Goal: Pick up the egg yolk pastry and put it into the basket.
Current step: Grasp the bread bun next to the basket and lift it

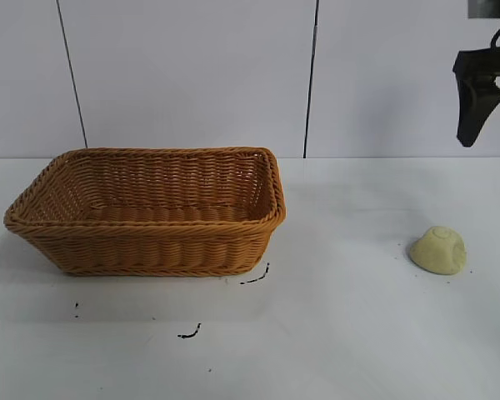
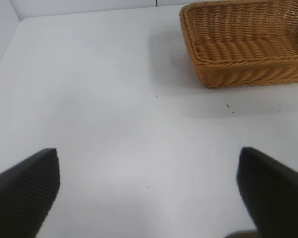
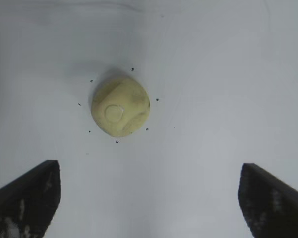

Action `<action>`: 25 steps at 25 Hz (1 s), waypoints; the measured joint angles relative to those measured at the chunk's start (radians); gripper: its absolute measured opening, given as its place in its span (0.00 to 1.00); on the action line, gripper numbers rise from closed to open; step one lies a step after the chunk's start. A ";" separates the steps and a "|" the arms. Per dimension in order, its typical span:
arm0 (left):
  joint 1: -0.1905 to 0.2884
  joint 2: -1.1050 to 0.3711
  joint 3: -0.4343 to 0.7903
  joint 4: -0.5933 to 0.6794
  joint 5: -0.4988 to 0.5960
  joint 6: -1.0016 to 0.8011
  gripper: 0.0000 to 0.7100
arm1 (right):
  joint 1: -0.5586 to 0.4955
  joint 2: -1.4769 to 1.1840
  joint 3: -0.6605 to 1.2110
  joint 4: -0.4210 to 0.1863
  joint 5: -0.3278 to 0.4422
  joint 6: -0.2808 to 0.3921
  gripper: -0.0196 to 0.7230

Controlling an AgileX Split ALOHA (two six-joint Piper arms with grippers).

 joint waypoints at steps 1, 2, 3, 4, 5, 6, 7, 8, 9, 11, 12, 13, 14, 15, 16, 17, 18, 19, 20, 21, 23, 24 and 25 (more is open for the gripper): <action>0.000 0.000 0.000 0.000 0.000 0.000 0.98 | 0.000 0.016 -0.001 0.013 -0.007 -0.005 0.96; 0.000 0.000 0.000 0.000 0.000 0.000 0.98 | 0.004 0.027 -0.001 0.023 -0.011 -0.012 0.96; 0.000 0.000 0.000 0.000 0.000 0.000 0.98 | 0.013 0.039 -0.001 0.026 -0.014 -0.018 0.96; 0.000 0.000 0.000 0.000 0.000 0.000 0.98 | 0.022 0.050 -0.001 0.031 -0.016 -0.019 0.96; 0.000 0.000 0.000 0.000 0.000 0.000 0.98 | 0.034 0.059 -0.001 0.035 -0.018 -0.019 0.96; 0.000 0.000 0.000 0.000 0.000 0.000 0.98 | 0.042 0.068 -0.001 0.042 -0.020 -0.019 0.96; 0.000 0.000 0.000 0.000 0.000 0.000 0.98 | 0.047 0.077 -0.001 0.051 -0.024 -0.019 0.96; 0.000 0.000 0.000 0.000 0.000 0.000 0.98 | 0.047 0.085 -0.001 0.059 -0.025 -0.019 0.96; 0.000 0.000 0.000 0.000 0.000 0.000 0.98 | 0.047 0.095 -0.001 0.061 -0.029 -0.019 0.96; 0.000 0.000 0.000 0.000 0.000 0.000 0.98 | 0.047 0.106 -0.001 0.061 -0.035 -0.019 0.96; 0.000 0.000 0.000 0.000 0.000 0.000 0.98 | 0.047 0.116 -0.001 0.060 -0.041 -0.019 0.96; 0.000 0.000 0.000 0.000 0.000 0.000 0.98 | 0.047 0.128 -0.001 0.060 -0.042 -0.019 0.96; 0.000 0.000 0.000 0.000 0.000 0.000 0.98 | 0.047 0.139 -0.001 0.060 -0.043 -0.019 0.96; 0.000 0.000 0.000 0.000 0.000 0.000 0.98 | 0.047 0.154 -0.001 0.060 -0.048 -0.019 0.96; 0.000 0.000 0.000 0.000 0.000 0.000 0.98 | 0.047 0.187 -0.001 0.061 -0.058 -0.019 0.96; 0.000 0.000 0.000 0.000 0.000 0.000 0.98 | 0.047 0.206 -0.001 0.061 -0.069 -0.019 0.96; 0.000 0.000 0.000 0.000 0.000 0.000 0.98 | 0.047 0.225 -0.001 0.061 -0.075 -0.019 0.96; 0.000 0.000 0.000 0.000 0.000 0.000 0.98 | 0.047 0.242 -0.001 0.062 -0.078 -0.019 0.96; 0.000 0.000 0.000 0.000 0.000 0.000 0.98 | 0.047 0.256 -0.001 0.062 -0.085 -0.019 0.96; 0.000 0.000 0.000 0.000 0.000 0.000 0.98 | 0.047 0.270 -0.001 0.062 -0.095 -0.019 0.96; 0.000 0.000 0.000 0.000 0.000 0.000 0.98 | 0.047 0.290 -0.001 0.063 -0.106 -0.019 0.96; 0.000 0.000 0.000 0.000 0.000 0.000 0.98 | 0.047 0.297 -0.001 0.063 -0.111 -0.019 0.96; 0.000 0.000 0.000 0.000 0.000 0.000 0.98 | 0.047 0.303 -0.001 0.063 -0.116 -0.019 0.96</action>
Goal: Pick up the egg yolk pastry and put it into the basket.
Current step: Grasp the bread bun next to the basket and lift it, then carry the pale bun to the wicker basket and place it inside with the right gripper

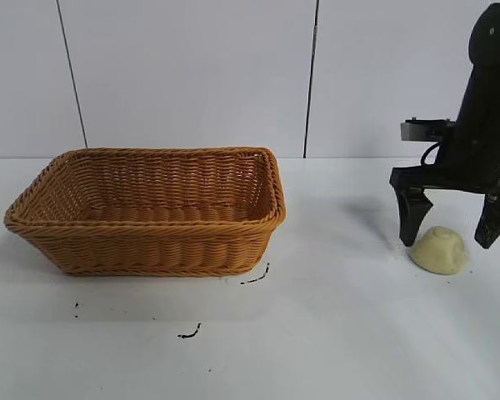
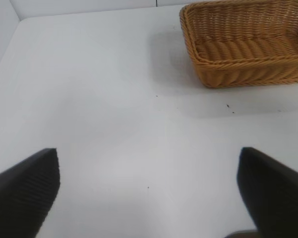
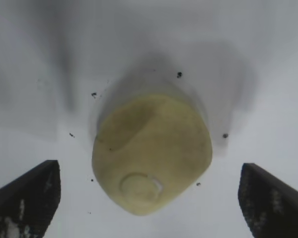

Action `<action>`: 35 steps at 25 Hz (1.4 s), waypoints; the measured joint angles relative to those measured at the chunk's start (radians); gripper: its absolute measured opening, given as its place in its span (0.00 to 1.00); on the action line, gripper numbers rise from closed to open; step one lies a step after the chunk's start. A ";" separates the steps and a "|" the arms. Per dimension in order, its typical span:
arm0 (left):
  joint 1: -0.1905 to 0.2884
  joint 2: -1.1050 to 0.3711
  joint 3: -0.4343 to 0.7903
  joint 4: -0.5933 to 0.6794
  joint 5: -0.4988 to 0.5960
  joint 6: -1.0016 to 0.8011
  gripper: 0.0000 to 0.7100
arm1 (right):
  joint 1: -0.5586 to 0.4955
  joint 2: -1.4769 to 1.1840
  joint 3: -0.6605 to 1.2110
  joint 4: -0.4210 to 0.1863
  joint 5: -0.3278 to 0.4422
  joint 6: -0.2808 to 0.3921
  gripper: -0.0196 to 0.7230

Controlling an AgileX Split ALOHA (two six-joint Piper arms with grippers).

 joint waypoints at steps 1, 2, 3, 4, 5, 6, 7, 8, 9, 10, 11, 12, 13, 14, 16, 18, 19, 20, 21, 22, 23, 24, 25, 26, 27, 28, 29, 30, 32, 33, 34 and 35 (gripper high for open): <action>0.000 0.000 0.000 0.000 0.000 0.000 0.98 | 0.000 0.005 0.000 0.000 -0.002 0.000 0.96; 0.000 0.000 0.000 0.000 0.000 0.000 0.98 | 0.000 0.009 0.000 0.000 -0.003 0.000 0.96; 0.000 0.000 0.000 0.000 0.000 0.000 0.98 | 0.000 0.013 0.000 0.000 -0.005 0.000 0.96; 0.000 0.000 0.000 0.000 0.000 0.000 0.98 | 0.000 0.017 0.000 0.000 -0.005 0.000 0.96; 0.000 0.000 0.000 0.000 0.000 0.000 0.98 | 0.000 0.018 0.000 0.000 -0.006 0.000 0.96; 0.000 0.000 0.000 0.000 0.000 0.000 0.98 | 0.000 0.018 0.000 0.000 -0.006 0.000 0.95; 0.000 0.000 0.000 0.000 0.000 0.000 0.98 | 0.000 0.018 0.000 0.000 -0.009 0.000 0.92; 0.000 0.000 0.000 0.000 0.000 0.000 0.98 | 0.000 0.018 0.000 0.000 -0.009 0.000 0.88; 0.000 0.000 0.000 0.000 0.000 0.000 0.98 | 0.000 0.018 0.000 0.000 -0.009 0.000 0.85; 0.000 0.000 0.000 0.000 0.000 0.000 0.98 | 0.000 0.018 0.000 0.000 -0.009 0.000 0.80; 0.000 0.000 0.000 0.000 0.000 0.000 0.98 | 0.000 0.018 0.000 0.000 -0.009 0.000 0.74; 0.000 0.000 0.000 0.000 0.000 0.000 0.98 | 0.000 0.018 0.000 0.000 -0.009 0.000 0.68; 0.000 0.000 0.000 0.000 0.000 0.000 0.98 | 0.000 0.018 0.000 0.000 -0.009 0.000 0.61; 0.000 0.000 0.000 0.000 0.000 0.000 0.98 | 0.000 0.018 0.000 0.000 -0.009 0.000 0.52; 0.000 0.000 0.000 0.000 0.000 0.000 0.98 | 0.000 0.018 0.000 0.000 -0.009 0.000 0.39; 0.000 0.000 0.000 0.000 0.000 0.000 0.98 | 0.000 0.018 0.000 0.000 -0.009 0.000 0.29; 0.000 0.000 0.000 0.000 0.000 0.000 0.98 | 0.000 0.018 0.000 0.000 -0.009 0.000 0.27; 0.000 0.000 0.000 0.000 0.000 0.000 0.98 | 0.000 0.018 -0.001 0.000 -0.009 0.000 0.26; 0.000 0.000 0.000 0.000 0.000 0.000 0.98 | 0.000 0.018 -0.003 0.000 -0.006 0.000 0.25; 0.000 0.000 0.000 0.000 0.000 0.000 0.98 | 0.000 0.018 -0.004 0.000 -0.003 0.000 0.24; 0.000 0.000 0.000 0.000 0.000 0.000 0.98 | 0.000 0.018 -0.008 0.000 0.006 -0.001 0.24; 0.000 0.000 0.000 0.000 0.000 0.000 0.98 | 0.000 0.018 -0.013 0.000 0.019 -0.003 0.24; 0.000 0.000 0.000 0.000 0.000 0.000 0.98 | 0.000 0.016 -0.021 0.000 0.034 -0.004 0.24; 0.000 0.000 0.000 0.000 0.000 0.000 0.98 | 0.000 0.011 -0.032 -0.001 0.051 -0.004 0.24; 0.000 0.000 0.000 0.000 0.000 0.000 0.98 | 0.000 0.005 -0.047 -0.002 0.077 -0.004 0.23; 0.000 0.000 0.000 0.000 0.000 0.000 0.98 | 0.000 -0.007 -0.063 -0.003 0.105 -0.005 0.23; 0.000 0.000 0.000 0.000 0.000 0.000 0.98 | 0.000 -0.022 -0.087 -0.004 0.134 -0.005 0.23; 0.000 0.000 0.000 0.000 0.000 0.000 0.98 | 0.000 -0.038 -0.115 -0.004 0.158 -0.007 0.23; 0.000 0.000 0.000 0.000 0.000 0.000 0.98 | 0.000 -0.055 -0.140 -0.004 0.180 -0.007 0.23; 0.000 0.000 0.000 0.000 0.000 0.000 0.98 | 0.000 -0.078 -0.171 -0.004 0.210 -0.007 0.23; 0.000 0.000 0.000 0.000 0.000 0.000 0.98 | 0.000 -0.108 -0.231 -0.004 0.252 -0.007 0.23; 0.000 0.000 0.000 0.000 0.000 0.000 0.98 | 0.000 -0.119 -0.264 -0.004 0.270 -0.007 0.23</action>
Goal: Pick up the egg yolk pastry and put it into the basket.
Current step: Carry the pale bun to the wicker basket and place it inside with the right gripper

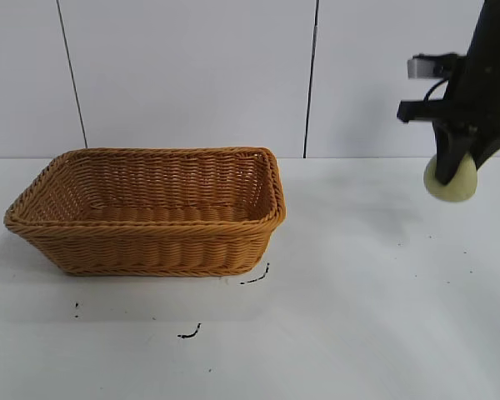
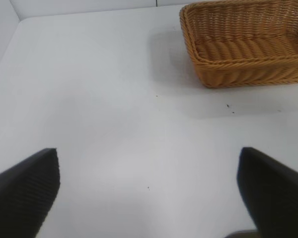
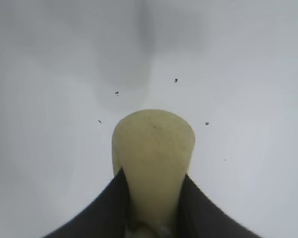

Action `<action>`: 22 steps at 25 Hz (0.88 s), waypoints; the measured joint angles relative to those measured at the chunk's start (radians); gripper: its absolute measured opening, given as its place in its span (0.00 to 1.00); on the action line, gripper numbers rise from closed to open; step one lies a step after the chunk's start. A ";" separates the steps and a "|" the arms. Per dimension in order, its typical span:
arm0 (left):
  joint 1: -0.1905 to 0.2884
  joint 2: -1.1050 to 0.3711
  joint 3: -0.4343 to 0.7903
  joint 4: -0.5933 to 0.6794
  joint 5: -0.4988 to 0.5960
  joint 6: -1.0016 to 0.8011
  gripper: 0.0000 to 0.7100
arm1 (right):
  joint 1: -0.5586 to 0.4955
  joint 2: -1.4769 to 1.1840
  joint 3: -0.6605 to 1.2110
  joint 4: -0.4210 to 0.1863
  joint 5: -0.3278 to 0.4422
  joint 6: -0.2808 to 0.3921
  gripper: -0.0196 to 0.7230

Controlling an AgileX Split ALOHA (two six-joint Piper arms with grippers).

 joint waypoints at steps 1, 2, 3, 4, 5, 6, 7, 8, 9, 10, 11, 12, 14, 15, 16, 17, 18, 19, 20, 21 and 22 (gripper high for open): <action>0.000 0.000 0.000 0.000 0.000 0.000 0.98 | 0.000 -0.007 -0.032 -0.001 0.005 0.000 0.23; 0.000 0.000 0.000 0.000 0.000 0.000 0.98 | 0.000 -0.012 -0.062 -0.001 0.008 0.000 0.23; 0.000 0.000 0.000 0.000 0.000 0.000 0.98 | 0.000 -0.014 -0.088 -0.001 0.012 0.000 0.23; 0.000 0.000 0.000 0.000 0.000 0.000 0.98 | 0.001 -0.014 -0.109 -0.001 0.012 0.001 0.23; 0.000 0.000 0.000 0.000 0.000 0.000 0.98 | 0.004 -0.014 -0.127 -0.001 0.013 0.003 0.23; 0.000 0.000 0.000 0.000 0.000 0.000 0.98 | 0.008 -0.014 -0.149 -0.004 0.014 0.004 0.23; 0.000 0.000 0.000 0.000 0.000 0.000 0.98 | 0.015 -0.014 -0.163 -0.008 0.014 0.004 0.23; 0.000 0.000 0.000 0.000 0.000 0.000 0.98 | 0.025 -0.014 -0.179 -0.014 0.015 0.004 0.23; 0.000 0.000 0.000 0.000 0.000 0.000 0.98 | 0.038 -0.014 -0.193 -0.017 0.016 0.004 0.23; 0.000 0.000 0.000 0.000 0.000 0.000 0.98 | 0.050 -0.014 -0.204 -0.021 0.017 0.004 0.23; 0.000 0.000 0.000 0.000 0.000 0.000 0.98 | 0.071 -0.014 -0.215 -0.024 0.017 0.004 0.23; 0.000 0.000 0.000 0.000 0.000 0.000 0.98 | 0.087 -0.014 -0.224 -0.029 0.017 0.004 0.23; 0.000 0.000 0.000 0.000 0.000 0.000 0.98 | 0.130 -0.014 -0.236 -0.043 0.017 0.009 0.23; 0.000 0.000 0.000 0.000 0.000 0.000 0.98 | 0.153 -0.014 -0.239 -0.049 0.018 0.015 0.23; 0.000 0.000 0.000 0.000 0.000 0.000 0.98 | 0.173 -0.014 -0.240 -0.051 0.018 0.018 0.23; 0.000 0.000 0.000 0.000 0.000 0.000 0.98 | 0.197 -0.014 -0.241 -0.054 0.018 0.020 0.23; 0.000 0.000 0.000 0.000 0.000 0.000 0.98 | 0.222 -0.014 -0.241 -0.059 0.018 0.023 0.23; 0.000 0.000 0.000 0.000 0.000 0.000 0.98 | 0.244 -0.014 -0.241 -0.059 0.016 0.027 0.23; 0.000 0.000 0.000 0.000 0.000 0.000 0.98 | 0.271 -0.014 -0.241 -0.059 0.011 0.030 0.23; 0.000 0.000 0.000 0.000 0.000 0.000 0.98 | 0.299 -0.014 -0.241 -0.059 0.001 0.031 0.23; 0.000 0.000 0.000 0.000 0.000 0.000 0.98 | 0.327 -0.014 -0.241 -0.059 -0.011 0.033 0.23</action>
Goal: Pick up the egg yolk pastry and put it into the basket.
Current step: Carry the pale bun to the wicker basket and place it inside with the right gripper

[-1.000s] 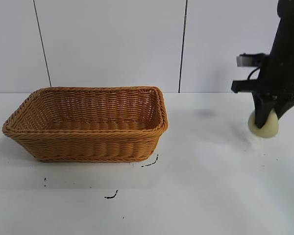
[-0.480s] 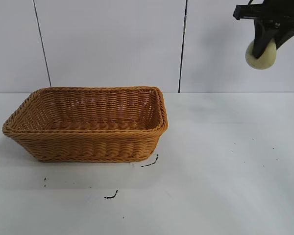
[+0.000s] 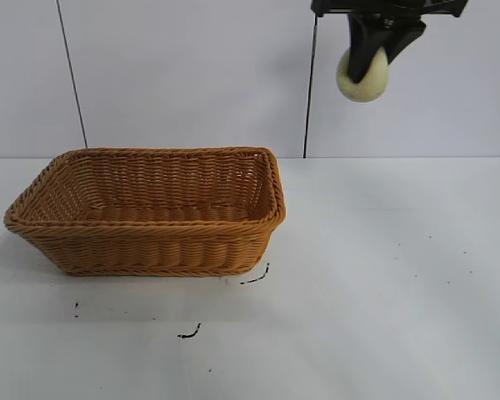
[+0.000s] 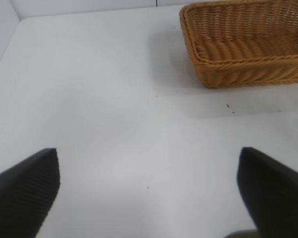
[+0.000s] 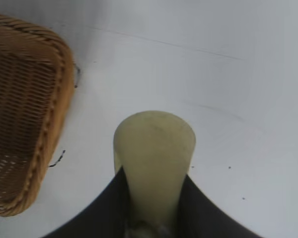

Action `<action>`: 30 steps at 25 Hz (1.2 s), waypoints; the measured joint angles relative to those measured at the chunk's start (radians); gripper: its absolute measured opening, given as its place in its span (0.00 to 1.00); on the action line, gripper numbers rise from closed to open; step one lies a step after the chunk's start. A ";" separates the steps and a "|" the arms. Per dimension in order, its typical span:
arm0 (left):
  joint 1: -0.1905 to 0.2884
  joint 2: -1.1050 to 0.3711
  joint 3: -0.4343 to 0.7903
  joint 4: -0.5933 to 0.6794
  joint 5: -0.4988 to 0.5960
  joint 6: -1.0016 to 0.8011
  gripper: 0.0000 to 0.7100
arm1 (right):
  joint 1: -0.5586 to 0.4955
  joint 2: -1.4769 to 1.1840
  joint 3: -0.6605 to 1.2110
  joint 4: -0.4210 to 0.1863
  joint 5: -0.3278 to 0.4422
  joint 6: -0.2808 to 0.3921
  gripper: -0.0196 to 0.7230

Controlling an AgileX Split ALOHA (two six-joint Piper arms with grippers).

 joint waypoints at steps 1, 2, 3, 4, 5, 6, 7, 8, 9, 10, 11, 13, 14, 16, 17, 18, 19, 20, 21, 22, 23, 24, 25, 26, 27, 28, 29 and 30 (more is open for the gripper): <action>0.000 0.000 0.000 0.000 0.000 0.000 0.98 | 0.024 0.000 0.000 0.000 -0.015 0.001 0.23; 0.000 0.000 0.000 0.000 0.000 0.000 0.98 | 0.047 0.002 0.000 0.000 -0.027 0.002 0.23; 0.000 0.000 0.000 0.000 0.000 0.000 0.98 | 0.080 0.006 -0.001 0.000 -0.044 0.002 0.23; 0.000 0.000 0.000 0.000 0.000 0.000 0.98 | 0.103 0.011 -0.001 0.000 -0.057 0.003 0.23; 0.000 0.000 0.000 0.000 0.000 0.000 0.98 | 0.126 0.020 -0.001 0.000 -0.074 0.004 0.23; 0.000 0.000 0.000 0.000 0.000 0.000 0.98 | 0.157 0.031 -0.002 0.000 -0.089 0.004 0.23; 0.000 0.000 0.000 0.000 0.000 0.000 0.98 | 0.178 0.042 -0.002 0.000 -0.110 0.004 0.23; 0.000 0.000 0.000 0.000 0.000 0.000 0.98 | 0.201 0.057 -0.002 0.000 -0.134 0.004 0.23; 0.000 0.000 0.000 0.000 0.000 0.000 0.98 | 0.218 0.074 -0.002 0.000 -0.161 0.004 0.23; 0.000 0.000 0.000 0.000 0.000 0.000 0.98 | 0.236 0.090 -0.002 0.000 -0.186 0.004 0.23; 0.000 0.000 0.000 0.000 0.000 0.000 0.98 | 0.255 0.113 -0.002 0.000 -0.224 0.004 0.23; 0.000 0.000 0.000 0.000 0.000 0.000 0.98 | 0.273 0.151 -0.002 0.000 -0.282 0.007 0.23; 0.000 0.000 0.000 0.000 0.000 0.000 0.98 | 0.278 0.175 -0.002 0.000 -0.306 0.012 0.23; 0.000 0.000 0.000 0.000 0.000 0.000 0.98 | 0.282 0.220 -0.002 0.000 -0.363 0.028 0.23; 0.000 0.000 0.000 0.000 0.000 0.000 0.98 | 0.282 0.245 -0.002 0.000 -0.389 0.037 0.23; 0.000 0.000 0.000 0.000 0.000 0.000 0.98 | 0.282 0.264 -0.002 0.000 -0.407 0.044 0.23; 0.000 0.000 0.000 0.000 0.000 0.000 0.98 | 0.282 0.286 -0.002 0.000 -0.426 0.049 0.23; 0.000 0.000 0.000 0.000 0.000 0.000 0.98 | 0.282 0.305 -0.002 0.000 -0.442 0.054 0.23; 0.000 0.000 0.000 0.000 0.000 0.000 0.98 | 0.282 0.320 -0.002 0.006 -0.451 0.054 0.23; 0.000 0.000 0.000 0.000 0.000 0.000 0.98 | 0.282 0.338 -0.002 0.014 -0.458 0.054 0.23; 0.000 0.000 0.000 0.000 0.000 0.000 0.98 | 0.282 0.348 -0.002 0.019 -0.461 0.054 0.23; 0.000 0.000 0.000 0.000 0.000 0.000 0.98 | 0.282 0.359 -0.002 0.023 -0.462 0.054 0.23; 0.000 0.000 0.000 0.000 0.000 0.000 0.98 | 0.282 0.367 -0.002 0.026 -0.463 0.054 0.23; 0.000 0.000 0.000 0.000 0.000 0.000 0.98 | 0.282 0.371 -0.002 0.026 -0.466 0.054 0.23; 0.000 0.000 0.000 0.000 0.000 0.000 0.98 | 0.282 0.374 -0.002 0.026 -0.468 0.054 0.24; 0.000 0.000 0.000 0.000 0.000 0.000 0.98 | 0.282 0.374 -0.002 0.026 -0.468 0.054 0.26; 0.000 0.000 0.000 0.000 0.000 0.000 0.98 | 0.282 0.374 -0.002 0.027 -0.470 0.054 0.31; 0.000 0.000 0.000 0.000 0.000 0.000 0.98 | 0.282 0.374 -0.002 0.027 -0.470 0.054 0.36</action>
